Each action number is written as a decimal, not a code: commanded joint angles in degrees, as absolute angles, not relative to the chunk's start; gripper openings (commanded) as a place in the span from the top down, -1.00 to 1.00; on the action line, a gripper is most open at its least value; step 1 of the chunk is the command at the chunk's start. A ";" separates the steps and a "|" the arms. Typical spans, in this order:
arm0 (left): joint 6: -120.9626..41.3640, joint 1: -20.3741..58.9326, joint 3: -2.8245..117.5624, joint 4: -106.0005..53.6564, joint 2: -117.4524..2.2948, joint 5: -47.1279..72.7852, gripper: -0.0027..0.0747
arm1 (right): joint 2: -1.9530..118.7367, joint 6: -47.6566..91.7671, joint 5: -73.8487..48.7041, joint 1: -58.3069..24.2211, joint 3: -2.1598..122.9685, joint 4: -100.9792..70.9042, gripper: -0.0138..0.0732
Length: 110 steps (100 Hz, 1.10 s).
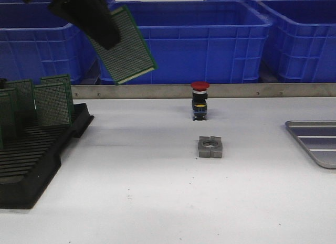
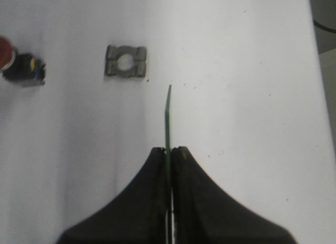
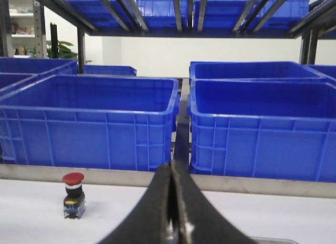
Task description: Place circuit board on tray
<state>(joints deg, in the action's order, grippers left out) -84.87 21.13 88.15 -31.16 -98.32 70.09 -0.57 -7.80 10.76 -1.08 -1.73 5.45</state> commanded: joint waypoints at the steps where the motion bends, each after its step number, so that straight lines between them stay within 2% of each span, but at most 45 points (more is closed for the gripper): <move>1: -84.10 24.25 89.99 -34.30 -95.68 72.98 0.98 | -1.58 -7.58 17.09 -1.14 -1.33 5.38 0.84; 10: -84.10 26.14 89.99 -34.30 -95.68 72.98 0.98 | -1.58 -7.58 11.55 -1.14 1.99 5.38 0.84; 26: -84.10 26.84 89.99 -34.45 -95.68 72.98 0.98 | 0.93 -7.77 -7.60 -1.18 14.01 4.68 0.84; 44: -84.10 26.84 89.99 -34.45 -95.68 72.98 0.98 | 10.62 -7.77 -34.03 -1.18 31.30 1.47 0.84; 56: -84.10 26.84 89.99 -34.66 -95.68 72.98 0.98 | 18.30 -7.77 -45.29 -1.18 40.75 0.00 0.84; 68: -84.10 26.84 89.99 -34.66 -95.68 72.98 0.98 | 23.74 -7.77 -48.96 -1.18 45.78 0.00 0.84; 89: -84.10 26.84 89.99 -34.66 -95.68 72.98 0.98 | 28.25 -7.77 -49.41 -1.18 46.05 0.00 0.81; 98: -84.10 26.84 89.99 -34.86 -95.68 72.98 0.98 | 28.78 -7.77 -49.73 -1.18 45.94 0.00 0.65; 110: -84.10 26.84 89.99 -34.92 -95.68 72.98 0.98 | 28.82 -7.77 -49.86 -1.18 45.88 0.00 0.26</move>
